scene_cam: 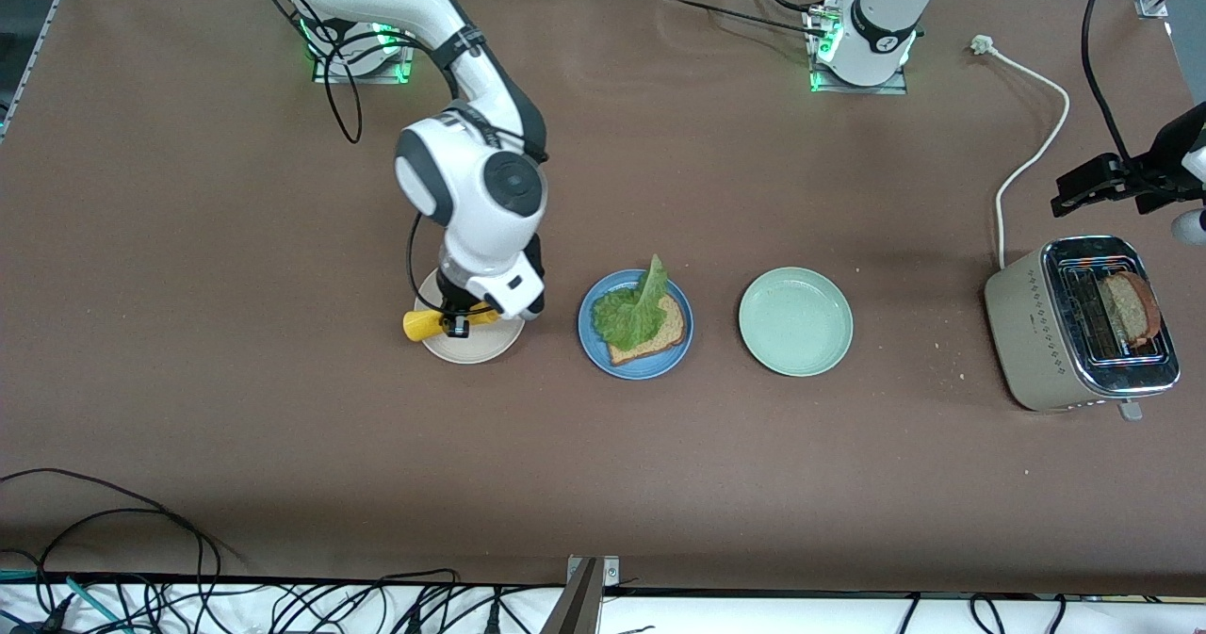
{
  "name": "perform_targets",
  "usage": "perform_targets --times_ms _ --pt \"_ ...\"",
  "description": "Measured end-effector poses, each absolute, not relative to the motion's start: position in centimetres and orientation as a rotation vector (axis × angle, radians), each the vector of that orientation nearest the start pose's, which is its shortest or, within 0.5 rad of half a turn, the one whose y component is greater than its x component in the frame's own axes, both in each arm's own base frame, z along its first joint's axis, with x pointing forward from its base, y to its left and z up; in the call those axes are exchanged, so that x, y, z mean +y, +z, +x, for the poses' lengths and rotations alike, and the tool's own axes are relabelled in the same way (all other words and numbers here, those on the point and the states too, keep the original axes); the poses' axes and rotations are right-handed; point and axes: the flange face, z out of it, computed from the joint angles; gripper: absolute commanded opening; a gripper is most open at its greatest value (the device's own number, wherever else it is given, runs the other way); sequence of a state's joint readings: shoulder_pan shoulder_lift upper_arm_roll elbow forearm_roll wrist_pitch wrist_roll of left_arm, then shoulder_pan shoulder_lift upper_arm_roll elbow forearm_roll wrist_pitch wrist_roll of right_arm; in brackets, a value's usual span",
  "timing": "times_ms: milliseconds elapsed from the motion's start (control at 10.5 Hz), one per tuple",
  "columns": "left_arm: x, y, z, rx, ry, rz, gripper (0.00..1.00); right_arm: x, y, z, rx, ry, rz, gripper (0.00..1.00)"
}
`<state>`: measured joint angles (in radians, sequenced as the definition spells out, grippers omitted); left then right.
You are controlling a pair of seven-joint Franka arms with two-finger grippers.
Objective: Make sandwich in blue plate with both arms
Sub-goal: 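Lift the mustard bottle and carry it over the bread with the right gripper, then tilt the mustard bottle nozzle-down over the lettuce and bread with the right gripper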
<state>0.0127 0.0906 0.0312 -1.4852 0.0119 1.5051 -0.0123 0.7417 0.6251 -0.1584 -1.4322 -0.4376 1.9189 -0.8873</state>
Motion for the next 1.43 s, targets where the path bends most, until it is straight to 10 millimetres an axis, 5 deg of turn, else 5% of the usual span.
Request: perform_targets --times_ms 573,763,1432 --pt "2.6 60.8 57.5 -0.088 0.111 -3.125 1.0 48.3 31.3 56.0 1.832 -0.198 1.273 0.17" --pt "2.6 60.8 57.5 -0.088 0.111 -3.125 1.0 51.3 29.0 53.9 1.751 -0.216 1.155 0.17" --pt "2.6 60.8 57.5 -0.09 0.111 -3.125 1.0 55.5 23.2 48.7 1.6 -0.238 0.966 0.16"
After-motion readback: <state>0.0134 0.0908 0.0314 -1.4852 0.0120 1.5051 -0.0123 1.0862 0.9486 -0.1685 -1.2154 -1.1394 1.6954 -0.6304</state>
